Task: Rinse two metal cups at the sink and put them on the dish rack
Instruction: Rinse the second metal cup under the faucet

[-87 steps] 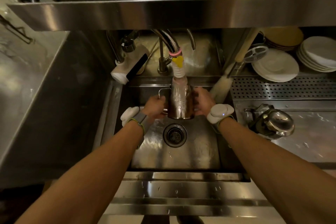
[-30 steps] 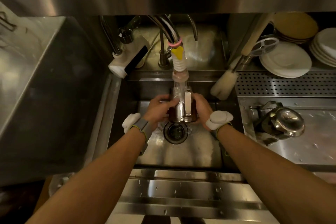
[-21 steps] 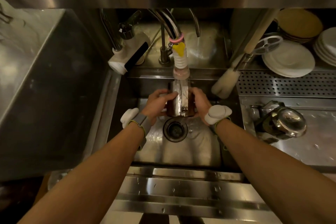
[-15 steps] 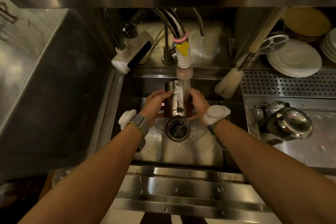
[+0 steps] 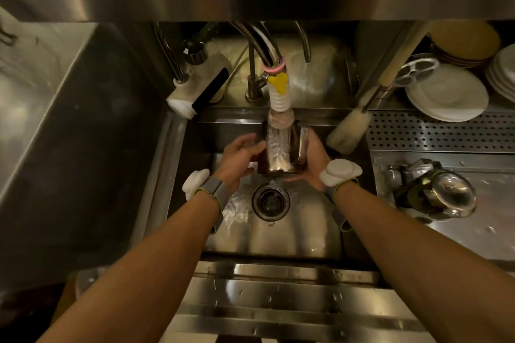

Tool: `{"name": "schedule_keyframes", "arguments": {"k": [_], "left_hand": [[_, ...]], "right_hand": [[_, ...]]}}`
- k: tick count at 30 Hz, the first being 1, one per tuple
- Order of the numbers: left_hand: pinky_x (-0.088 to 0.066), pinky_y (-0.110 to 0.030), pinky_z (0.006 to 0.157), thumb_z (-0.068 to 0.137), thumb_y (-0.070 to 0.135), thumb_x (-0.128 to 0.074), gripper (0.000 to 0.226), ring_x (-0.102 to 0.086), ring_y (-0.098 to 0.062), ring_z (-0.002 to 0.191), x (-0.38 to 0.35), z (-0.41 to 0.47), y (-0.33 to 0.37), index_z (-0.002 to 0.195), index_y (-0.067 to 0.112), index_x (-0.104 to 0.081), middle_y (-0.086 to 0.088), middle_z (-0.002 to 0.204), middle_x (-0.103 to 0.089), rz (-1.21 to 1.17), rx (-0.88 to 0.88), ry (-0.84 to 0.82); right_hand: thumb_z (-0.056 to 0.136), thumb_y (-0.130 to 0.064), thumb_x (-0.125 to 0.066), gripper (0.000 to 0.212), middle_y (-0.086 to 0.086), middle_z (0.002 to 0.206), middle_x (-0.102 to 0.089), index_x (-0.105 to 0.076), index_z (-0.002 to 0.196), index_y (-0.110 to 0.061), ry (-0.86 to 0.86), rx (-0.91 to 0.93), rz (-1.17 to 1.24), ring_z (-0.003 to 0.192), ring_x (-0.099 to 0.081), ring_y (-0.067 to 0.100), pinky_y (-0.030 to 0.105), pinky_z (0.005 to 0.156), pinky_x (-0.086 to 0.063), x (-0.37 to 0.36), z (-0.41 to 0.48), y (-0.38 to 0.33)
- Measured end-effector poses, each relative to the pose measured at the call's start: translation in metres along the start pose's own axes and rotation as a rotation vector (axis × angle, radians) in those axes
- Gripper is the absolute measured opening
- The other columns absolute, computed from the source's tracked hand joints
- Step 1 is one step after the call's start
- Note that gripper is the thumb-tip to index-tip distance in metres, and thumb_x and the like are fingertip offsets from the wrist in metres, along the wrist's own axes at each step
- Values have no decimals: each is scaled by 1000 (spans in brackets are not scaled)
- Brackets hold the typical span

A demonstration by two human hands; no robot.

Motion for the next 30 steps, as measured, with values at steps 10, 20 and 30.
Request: {"name": "schedule_keyframes", "arguments": {"k": [10, 20, 30], "left_hand": [[-58, -34, 76, 76, 22, -76, 60, -67, -22, 96, -29, -7, -2, 128, 8, -50, -6, 110, -67, -55, 83, -189], [-51, -37, 77, 89, 61, -42, 55, -65, -20, 89, 5, -11, 5, 111, 16, -64, -2, 104, -68, 36, 67, 17], [-38, -36, 80, 96, 56, -26, 51, -59, -15, 76, 22, -15, 6, 82, 21, -61, 2, 83, -64, 152, 83, 58]], "right_hand": [[100, -44, -34, 46, 13, 86, -66, -65, 86, -12, 188, 2, -135, 71, -61, 25, 34, 65, -53, 30, 1, -7], [99, -34, -40, 47, 19, 98, -56, -62, 97, 7, 367, 197, -418, 89, -48, 25, 37, 89, -42, 32, -3, -38], [102, -29, -30, 48, 29, 106, -61, -58, 80, 3, 319, 285, -598, 96, -55, 36, 38, 86, -39, 18, -10, -50]]}}
Point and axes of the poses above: each hand's wrist, its own z-axis towards the middle knuckle, its own x-axis out of the back of the hand, y = z × x, the point moved 9 cm from there along z, towards the middle knuckle
